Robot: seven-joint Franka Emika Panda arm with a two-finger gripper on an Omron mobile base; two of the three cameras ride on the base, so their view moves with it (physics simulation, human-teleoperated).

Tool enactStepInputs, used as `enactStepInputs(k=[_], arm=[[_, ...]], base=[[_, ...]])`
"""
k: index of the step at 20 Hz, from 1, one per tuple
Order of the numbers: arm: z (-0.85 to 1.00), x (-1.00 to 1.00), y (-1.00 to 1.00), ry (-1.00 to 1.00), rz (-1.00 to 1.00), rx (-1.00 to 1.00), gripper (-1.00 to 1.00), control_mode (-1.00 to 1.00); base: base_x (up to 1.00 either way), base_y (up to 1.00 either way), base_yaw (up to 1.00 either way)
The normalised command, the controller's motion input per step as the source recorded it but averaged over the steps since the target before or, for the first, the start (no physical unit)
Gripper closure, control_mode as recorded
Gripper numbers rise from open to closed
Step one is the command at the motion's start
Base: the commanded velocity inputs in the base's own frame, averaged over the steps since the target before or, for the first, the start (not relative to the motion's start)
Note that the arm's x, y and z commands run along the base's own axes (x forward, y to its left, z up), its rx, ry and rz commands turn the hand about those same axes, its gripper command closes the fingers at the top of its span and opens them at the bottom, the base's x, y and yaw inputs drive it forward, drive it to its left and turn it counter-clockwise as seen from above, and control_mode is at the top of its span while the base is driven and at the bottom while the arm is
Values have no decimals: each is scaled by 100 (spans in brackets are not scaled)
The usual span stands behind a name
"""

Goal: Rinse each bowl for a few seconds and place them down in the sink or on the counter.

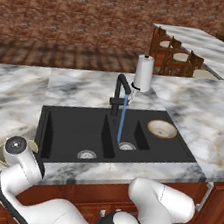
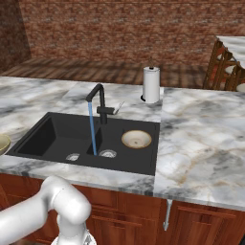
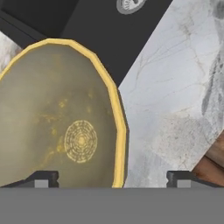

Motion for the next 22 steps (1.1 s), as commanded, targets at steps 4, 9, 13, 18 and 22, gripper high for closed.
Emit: enactStepInputs(k=[4, 9, 13, 18, 22], arm=[[28, -12, 0, -6, 1, 0, -100, -100], [51, -16, 0, -6, 2, 0, -100, -100], [79, -30, -3, -8, 4, 0, -100, -100], [98, -26, -35, -8, 9, 0, -100, -100], [100, -30, -78, -14, 13, 0, -100, -100]], base=[[0, 0, 0], [0, 0, 0], [0, 0, 0], [0, 0, 0], [0, 0, 0]])
